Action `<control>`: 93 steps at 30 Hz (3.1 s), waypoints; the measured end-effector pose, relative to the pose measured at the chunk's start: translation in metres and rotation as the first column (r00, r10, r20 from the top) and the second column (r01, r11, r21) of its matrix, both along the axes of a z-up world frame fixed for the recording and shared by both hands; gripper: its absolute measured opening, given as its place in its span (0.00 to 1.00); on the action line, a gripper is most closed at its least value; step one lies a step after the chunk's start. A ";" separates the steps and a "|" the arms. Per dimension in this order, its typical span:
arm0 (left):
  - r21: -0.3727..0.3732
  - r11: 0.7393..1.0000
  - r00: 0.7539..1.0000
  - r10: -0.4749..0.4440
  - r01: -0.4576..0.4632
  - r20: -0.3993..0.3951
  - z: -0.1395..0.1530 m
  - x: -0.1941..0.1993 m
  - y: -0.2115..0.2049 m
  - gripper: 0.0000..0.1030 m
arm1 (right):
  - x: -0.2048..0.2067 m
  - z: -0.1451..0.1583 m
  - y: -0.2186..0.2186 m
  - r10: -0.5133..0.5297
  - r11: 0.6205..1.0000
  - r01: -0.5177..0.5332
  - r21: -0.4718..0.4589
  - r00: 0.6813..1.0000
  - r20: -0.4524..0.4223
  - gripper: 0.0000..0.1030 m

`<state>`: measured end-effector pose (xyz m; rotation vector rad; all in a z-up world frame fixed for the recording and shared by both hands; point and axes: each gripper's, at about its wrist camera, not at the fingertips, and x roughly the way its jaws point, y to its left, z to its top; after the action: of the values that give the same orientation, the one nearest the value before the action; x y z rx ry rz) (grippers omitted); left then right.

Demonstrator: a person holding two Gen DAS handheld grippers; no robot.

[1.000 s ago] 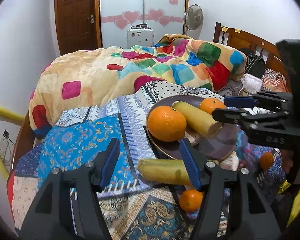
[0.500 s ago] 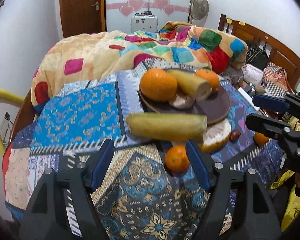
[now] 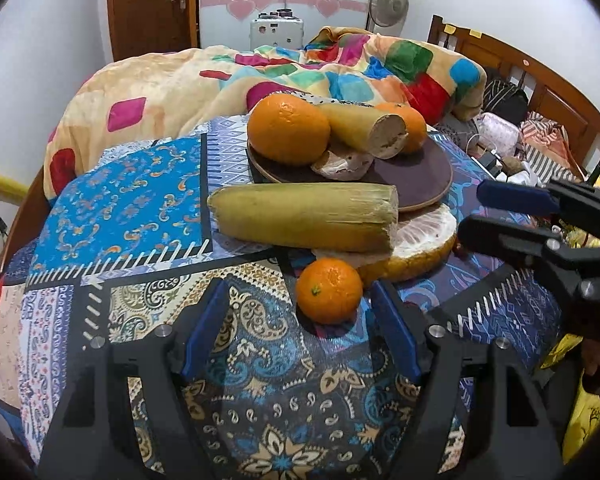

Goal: Organize fruits
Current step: 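Grasp a small tangerine with the left tool while the right tool grasps another yellow vegetable, then carry the tangerine and yellow vegetable onto the purple plate and open both tools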

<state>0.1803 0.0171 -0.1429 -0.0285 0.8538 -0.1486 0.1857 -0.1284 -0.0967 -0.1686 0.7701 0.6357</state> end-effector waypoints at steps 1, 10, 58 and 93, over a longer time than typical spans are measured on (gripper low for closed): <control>-0.011 1.000 1.000 -0.001 0.001 0.001 -0.001 0.001 0.001 0.62 | 0.000 0.000 0.002 0.008 1.000 -0.008 0.002 1.000 -0.003 0.44; -0.082 0.996 0.999 -0.034 0.035 0.004 -0.003 0.000 0.009 0.32 | 0.012 -0.004 0.026 0.053 0.999 -0.052 0.012 0.998 -0.016 0.45; 0.003 0.997 0.996 0.082 -0.082 0.032 0.001 -0.042 0.095 0.32 | 0.016 -0.030 0.128 0.212 0.968 -0.235 -0.084 0.952 -0.218 0.37; -0.012 1.000 0.990 0.001 0.001 0.142 0.059 0.009 0.022 0.32 | 0.019 0.053 0.003 -0.001 0.998 0.005 -0.058 0.997 0.072 0.34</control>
<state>0.1891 0.0390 -0.0843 -0.0289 0.7106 -0.1540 0.2045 -0.1257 -0.0440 -0.2423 0.7193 0.6016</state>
